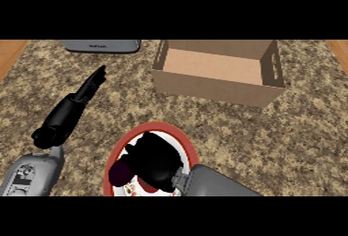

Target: Pick the tomato from the plate and place it in the cardboard box

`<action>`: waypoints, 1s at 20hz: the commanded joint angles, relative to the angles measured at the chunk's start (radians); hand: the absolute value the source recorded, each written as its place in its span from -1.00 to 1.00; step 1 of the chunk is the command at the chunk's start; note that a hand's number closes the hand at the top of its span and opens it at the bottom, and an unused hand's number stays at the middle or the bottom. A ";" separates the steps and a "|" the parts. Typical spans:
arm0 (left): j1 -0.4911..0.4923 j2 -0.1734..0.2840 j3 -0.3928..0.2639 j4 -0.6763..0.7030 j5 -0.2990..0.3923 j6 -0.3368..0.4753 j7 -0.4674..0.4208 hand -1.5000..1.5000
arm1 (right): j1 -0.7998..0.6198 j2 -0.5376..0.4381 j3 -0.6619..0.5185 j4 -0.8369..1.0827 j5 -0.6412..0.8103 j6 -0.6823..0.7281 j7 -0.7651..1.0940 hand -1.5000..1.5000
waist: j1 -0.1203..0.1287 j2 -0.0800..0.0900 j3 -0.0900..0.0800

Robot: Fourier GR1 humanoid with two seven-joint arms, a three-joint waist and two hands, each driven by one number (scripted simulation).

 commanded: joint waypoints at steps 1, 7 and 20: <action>-0.033 -0.010 0.005 0.038 -0.020 0.015 0.003 0.00 | -0.093 0.019 -0.017 0.062 -0.081 -0.109 -0.174 1.00 | -0.008 0.003 -0.001; 0.020 -0.010 0.010 -0.006 -0.019 0.004 0.019 0.00 | -0.141 -0.025 -0.094 -0.172 -0.057 -0.058 -0.158 1.00 | -0.037 -0.008 0.000; 0.037 -0.032 0.005 0.004 -0.037 0.004 -0.013 0.00 | -0.316 0.019 -0.536 -0.077 -0.200 -0.139 0.169 1.00 | -0.026 -0.004 -0.001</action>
